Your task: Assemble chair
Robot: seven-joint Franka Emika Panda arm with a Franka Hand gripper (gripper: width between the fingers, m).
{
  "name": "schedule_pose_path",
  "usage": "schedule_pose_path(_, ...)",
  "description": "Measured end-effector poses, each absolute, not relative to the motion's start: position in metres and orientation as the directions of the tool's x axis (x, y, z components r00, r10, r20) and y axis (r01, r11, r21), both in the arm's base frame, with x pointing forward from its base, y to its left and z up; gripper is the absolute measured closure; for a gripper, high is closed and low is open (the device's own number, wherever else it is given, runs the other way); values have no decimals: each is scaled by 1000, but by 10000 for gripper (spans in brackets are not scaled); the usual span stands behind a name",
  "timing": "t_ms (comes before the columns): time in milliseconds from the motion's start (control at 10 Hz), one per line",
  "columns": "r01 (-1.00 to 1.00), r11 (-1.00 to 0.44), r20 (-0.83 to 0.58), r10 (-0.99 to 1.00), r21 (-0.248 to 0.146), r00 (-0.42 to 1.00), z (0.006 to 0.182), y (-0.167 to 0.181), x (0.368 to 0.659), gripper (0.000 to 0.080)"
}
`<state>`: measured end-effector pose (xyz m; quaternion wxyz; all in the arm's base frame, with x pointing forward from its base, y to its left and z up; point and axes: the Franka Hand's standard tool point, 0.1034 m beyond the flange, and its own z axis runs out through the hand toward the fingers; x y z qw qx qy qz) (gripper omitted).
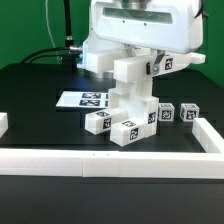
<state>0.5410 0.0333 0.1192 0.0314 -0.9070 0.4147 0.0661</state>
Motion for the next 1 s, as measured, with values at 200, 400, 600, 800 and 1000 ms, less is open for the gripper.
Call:
schedule_pose_path(200,-755,-655,-149,-746,-7,649,124,38,537,514)
schedule_pose_path(400,-750,-661,-152,-741,-4,654,122,41,531,514)
schedule_pose_path(600,-751,-660,-147,-743,-4,653,120,40,530,514)
schedule_pose_path(800,-747,-665,-147,-738,-5,658,120,39,530,514)
schedule_pose_path(1000,-737,-676,-144,-728,-11,670,120,33,530,514)
